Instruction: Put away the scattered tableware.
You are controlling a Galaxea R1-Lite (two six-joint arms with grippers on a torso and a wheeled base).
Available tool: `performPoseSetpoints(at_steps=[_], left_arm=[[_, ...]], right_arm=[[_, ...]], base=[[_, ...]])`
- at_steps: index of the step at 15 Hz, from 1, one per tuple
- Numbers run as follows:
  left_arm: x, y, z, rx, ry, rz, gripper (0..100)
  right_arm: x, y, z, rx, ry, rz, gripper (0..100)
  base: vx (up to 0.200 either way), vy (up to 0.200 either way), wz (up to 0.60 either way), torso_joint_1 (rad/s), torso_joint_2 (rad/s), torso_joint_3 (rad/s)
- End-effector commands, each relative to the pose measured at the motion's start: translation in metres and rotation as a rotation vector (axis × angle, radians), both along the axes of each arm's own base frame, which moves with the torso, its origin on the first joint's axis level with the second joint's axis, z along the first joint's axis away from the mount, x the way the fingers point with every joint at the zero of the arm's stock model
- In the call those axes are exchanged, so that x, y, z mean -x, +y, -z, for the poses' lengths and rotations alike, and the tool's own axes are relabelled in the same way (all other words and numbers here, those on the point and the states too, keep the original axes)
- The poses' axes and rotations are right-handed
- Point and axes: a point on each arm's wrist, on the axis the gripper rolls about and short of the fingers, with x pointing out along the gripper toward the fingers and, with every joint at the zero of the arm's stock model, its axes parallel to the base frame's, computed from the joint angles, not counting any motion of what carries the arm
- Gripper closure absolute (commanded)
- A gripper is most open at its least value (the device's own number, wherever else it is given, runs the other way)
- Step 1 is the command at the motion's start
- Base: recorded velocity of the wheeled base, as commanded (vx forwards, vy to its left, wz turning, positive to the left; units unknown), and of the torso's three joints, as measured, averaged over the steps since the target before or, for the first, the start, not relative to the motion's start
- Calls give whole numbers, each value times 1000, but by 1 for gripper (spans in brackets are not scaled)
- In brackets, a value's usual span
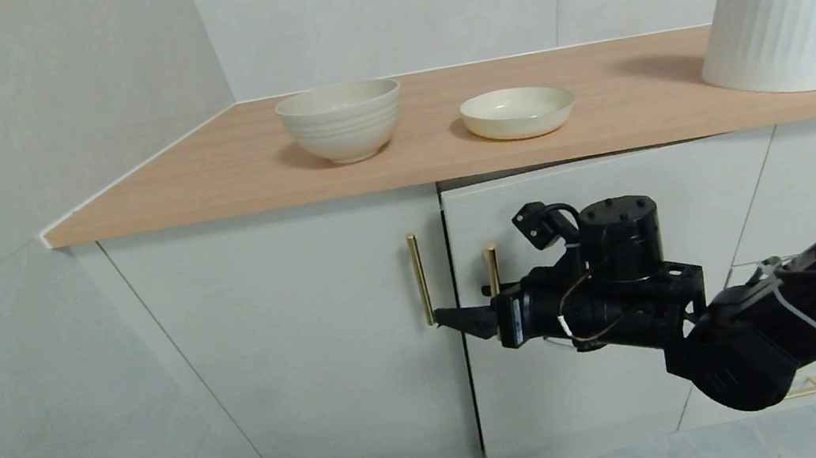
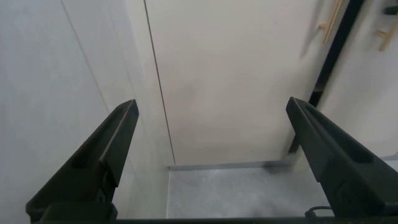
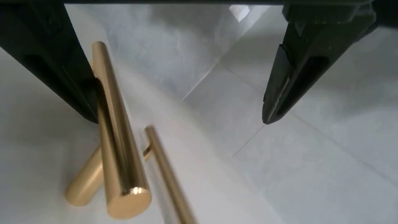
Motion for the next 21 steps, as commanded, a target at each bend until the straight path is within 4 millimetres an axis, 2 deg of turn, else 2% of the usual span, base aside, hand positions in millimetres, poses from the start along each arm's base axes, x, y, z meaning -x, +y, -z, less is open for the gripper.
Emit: performPoseSetpoints(at_steps=[1, 4, 12, 14, 15, 16, 17, 18, 19, 20, 21], left_arm=[[0, 0, 0, 0, 0, 0, 0], [0, 0, 0, 0, 0, 0, 0], [0, 0, 0, -41, 0, 15, 0], [3, -1, -14, -55, -36, 50, 0], [6, -3, -49, -56, -48, 154, 0], [4, -4, -69, -49, -39, 204, 0], [-10, -6, -95, -34, 22, 297, 0], [-22, -8, -107, -26, 63, 358, 0], [-45, -10, -121, -5, 140, 446, 0], [-56, -10, -126, 8, 180, 475, 0], [-84, -11, -133, 32, 259, 506, 0]], right_arm=[[22, -7, -16, -17, -17, -35, 0], [42, -9, -22, -19, -16, -67, 0], [64, -21, -17, 2, 21, -140, 0], [71, -25, -18, 4, 28, -161, 0], [77, -30, -15, 9, 42, -180, 0], [79, -30, -15, 8, 44, -192, 0], [82, -31, -17, 4, 42, -206, 0], [84, -32, -19, 2, 39, -208, 0], [89, -35, -17, 7, 45, -212, 0], [91, -36, -17, 9, 48, -214, 0], [97, -40, -16, 15, 55, -223, 0]], base=[[0, 0, 0, 0, 0, 0], [0, 0, 0, 0, 0, 0], [0, 0, 0, 0, 0, 0], [0, 0, 0, 0, 0, 0], [0, 0, 0, 0, 0, 0], [0, 0, 0, 0, 0, 0], [0, 0, 0, 0, 0, 0], [0, 0, 0, 0, 0, 0], [0, 0, 0, 0, 0, 0], [0, 0, 0, 0, 0, 0], [0, 0, 0, 0, 0, 0]])
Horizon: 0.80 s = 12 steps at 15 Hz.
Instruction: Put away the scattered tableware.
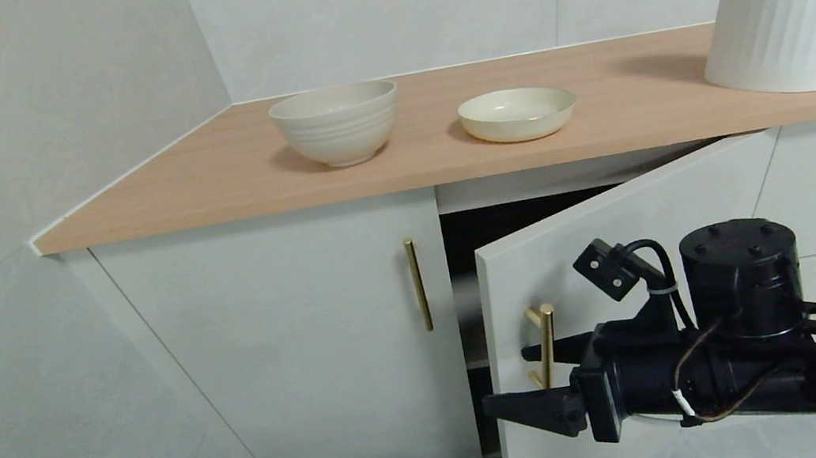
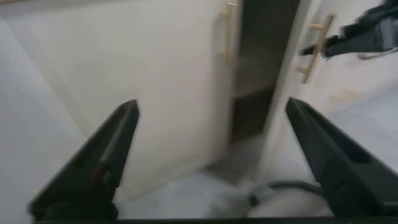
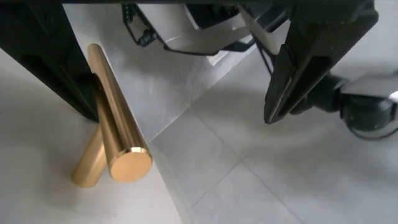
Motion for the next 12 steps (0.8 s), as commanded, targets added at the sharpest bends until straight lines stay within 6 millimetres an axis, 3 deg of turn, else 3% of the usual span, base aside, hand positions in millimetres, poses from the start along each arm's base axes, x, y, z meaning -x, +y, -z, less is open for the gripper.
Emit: performPoseSetpoints(at_steps=[1, 4, 8, 11, 12], left_arm=[[-83, -5, -34, 24, 243, 138, 100], [-124, -20, -29, 30, 305, 243, 100], [-184, -54, -20, 112, 378, 346, 100], [-208, -71, -9, 151, 393, 377, 100], [-217, -86, -1, 193, 456, 409, 100]], right_arm=[[12, -5, -2, -1, 1, -19, 0], [15, -7, -1, 3, 4, -19, 0], [18, -5, 2, 12, 15, -36, 0], [21, -5, 3, 14, 17, -45, 0], [23, -5, 5, 20, 23, -51, 0]], base=[[0, 0, 0, 0, 0, 0], [0, 0, 0, 0, 0, 0], [0, 0, 0, 0, 0, 0], [0, 0, 0, 0, 0, 0], [0, 0, 0, 0, 0, 0]])
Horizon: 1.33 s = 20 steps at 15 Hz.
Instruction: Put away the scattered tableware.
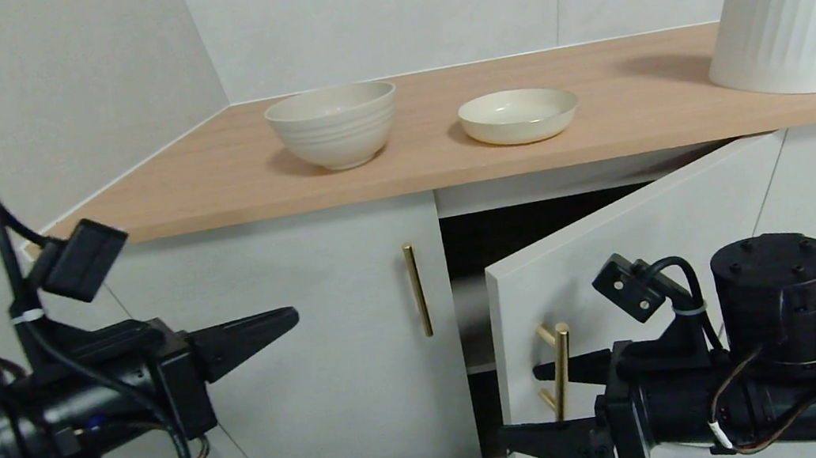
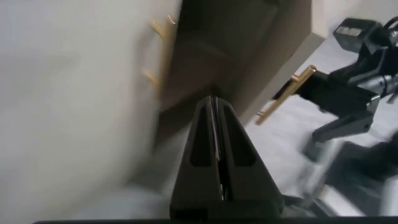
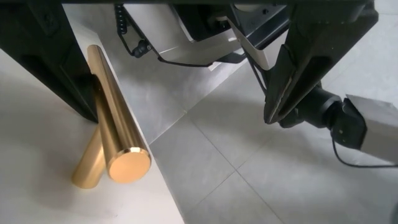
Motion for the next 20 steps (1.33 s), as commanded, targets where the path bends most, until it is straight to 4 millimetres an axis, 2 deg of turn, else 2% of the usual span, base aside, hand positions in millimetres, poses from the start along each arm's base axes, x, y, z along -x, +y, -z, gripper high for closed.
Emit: performPoseSetpoints(at_steps=[1, 7, 11, 15, 20], left_arm=[[-27, -30, 27, 12, 164, 66, 100], [-53, -67, 47, -17, 239, 149, 100], [-70, -104, 53, -25, 240, 224, 100], [-83, -149, 77, -44, 227, 280, 100], [-80, -166, 82, -36, 202, 313, 100]], right_arm=[[4, 2, 3, 9, 12, -17, 0], [7, -2, 1, 5, 5, -13, 0], [8, -4, -4, -6, -7, -10, 0], [10, -6, -4, -8, -11, -9, 0], [11, -8, -5, -8, -14, -2, 0]], base=[[0, 0, 0, 0, 0, 0], [0, 0, 0, 0, 0, 0], [0, 0, 0, 0, 0, 0], [0, 0, 0, 0, 0, 0], [0, 0, 0, 0, 0, 0]])
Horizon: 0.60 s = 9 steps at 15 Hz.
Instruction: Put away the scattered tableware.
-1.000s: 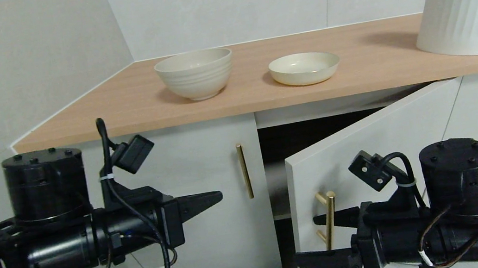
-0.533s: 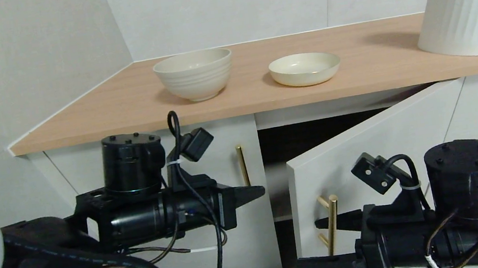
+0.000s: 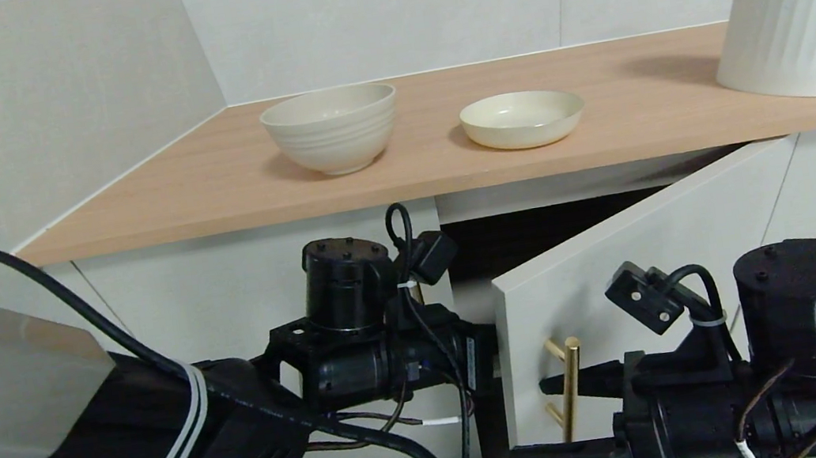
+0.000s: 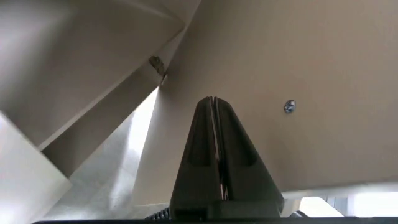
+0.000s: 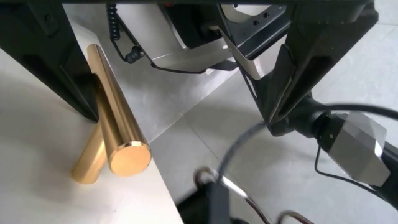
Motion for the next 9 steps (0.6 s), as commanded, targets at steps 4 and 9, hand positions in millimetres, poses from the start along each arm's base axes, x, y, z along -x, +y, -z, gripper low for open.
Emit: performPoseSetpoints(at_steps=[4, 9], left_arm=[[2, -3, 4, -7, 12, 9, 100], [3, -5, 2, -1, 5, 18, 100]], right_arm=[[-4, -10, 4, 21, -4, 84, 0], [1, -36, -6, 16, -66, 188, 0]], base=[[0, 0, 0, 0, 0, 0], [0, 0, 0, 0, 0, 0]])
